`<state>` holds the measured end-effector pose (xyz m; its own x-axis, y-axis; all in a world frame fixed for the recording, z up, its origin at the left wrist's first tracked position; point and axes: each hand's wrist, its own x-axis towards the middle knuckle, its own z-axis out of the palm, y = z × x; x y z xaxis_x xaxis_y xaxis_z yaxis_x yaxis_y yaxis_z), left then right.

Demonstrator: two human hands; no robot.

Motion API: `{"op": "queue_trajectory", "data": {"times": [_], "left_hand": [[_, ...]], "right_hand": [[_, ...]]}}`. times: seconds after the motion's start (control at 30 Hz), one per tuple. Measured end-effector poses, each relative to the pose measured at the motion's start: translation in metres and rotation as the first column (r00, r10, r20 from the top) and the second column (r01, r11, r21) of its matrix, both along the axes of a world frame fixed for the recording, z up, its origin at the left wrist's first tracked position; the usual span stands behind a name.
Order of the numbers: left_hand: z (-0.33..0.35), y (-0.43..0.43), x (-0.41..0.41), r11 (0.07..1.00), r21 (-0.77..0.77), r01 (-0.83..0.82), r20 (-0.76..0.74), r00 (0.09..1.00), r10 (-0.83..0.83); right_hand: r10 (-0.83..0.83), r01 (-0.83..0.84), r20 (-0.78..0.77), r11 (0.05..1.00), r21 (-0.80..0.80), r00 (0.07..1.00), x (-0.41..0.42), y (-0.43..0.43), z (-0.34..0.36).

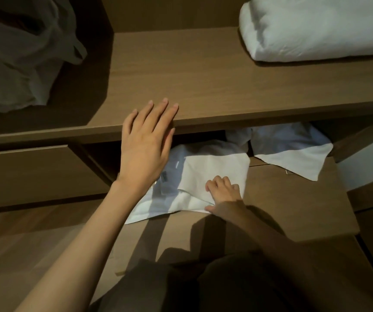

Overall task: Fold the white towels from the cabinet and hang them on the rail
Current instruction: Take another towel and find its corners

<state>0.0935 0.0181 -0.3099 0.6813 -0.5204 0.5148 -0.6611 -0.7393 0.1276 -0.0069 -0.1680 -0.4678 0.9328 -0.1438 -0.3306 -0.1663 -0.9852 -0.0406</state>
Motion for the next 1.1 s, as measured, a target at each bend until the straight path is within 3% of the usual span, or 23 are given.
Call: {"op": "queue_trajectory", "data": {"times": [0.07,0.27,0.4,0.53,0.67,0.83,0.97,1.03,1.1], "left_hand": [[-0.003,0.002,-0.004,1.0,-0.009,0.008,0.005,1.0,-0.008],[-0.009,0.008,-0.011,0.999,-0.018,0.037,0.0,0.999,-0.037],[-0.005,0.006,-0.015,0.998,-0.016,0.058,-0.049,0.997,-0.059],[0.005,-0.012,-0.02,0.961,0.042,0.274,-0.145,0.953,-0.266],[0.004,-0.036,-0.027,0.907,0.11,0.407,-0.167,0.907,-0.387],[0.001,-0.042,-0.027,0.906,-0.137,0.4,-0.142,0.897,-0.418],[0.003,-0.036,-0.016,0.88,-0.301,0.369,-0.198,0.878,-0.436],[0.014,-0.036,-0.014,0.859,-0.375,0.347,-0.278,0.842,-0.462],[0.032,-0.038,-0.015,0.859,-0.397,0.323,-0.357,0.808,-0.468]], "right_hand": [[-0.016,0.015,0.101,1.0,0.006,0.995,-0.003,-0.002,-0.006],[-0.115,0.043,0.282,0.968,0.247,0.952,-0.019,-0.019,0.011],[-0.372,0.108,0.418,0.84,0.532,0.829,-0.027,-0.031,0.061],[-0.498,0.002,0.481,0.696,0.718,0.721,-0.025,-0.034,0.131],[-0.454,-0.17,0.548,0.641,0.749,0.703,-0.019,-0.027,0.183],[-0.428,-0.222,0.566,0.624,0.749,0.704,-0.017,-0.028,0.198],[-0.388,-0.189,0.506,0.62,0.762,0.77,-0.019,-0.039,0.203],[-0.313,-0.144,0.459,0.676,0.723,0.832,-0.019,-0.043,0.211],[-0.219,-0.096,0.445,0.807,0.583,0.868,-0.016,-0.045,0.22]]}}
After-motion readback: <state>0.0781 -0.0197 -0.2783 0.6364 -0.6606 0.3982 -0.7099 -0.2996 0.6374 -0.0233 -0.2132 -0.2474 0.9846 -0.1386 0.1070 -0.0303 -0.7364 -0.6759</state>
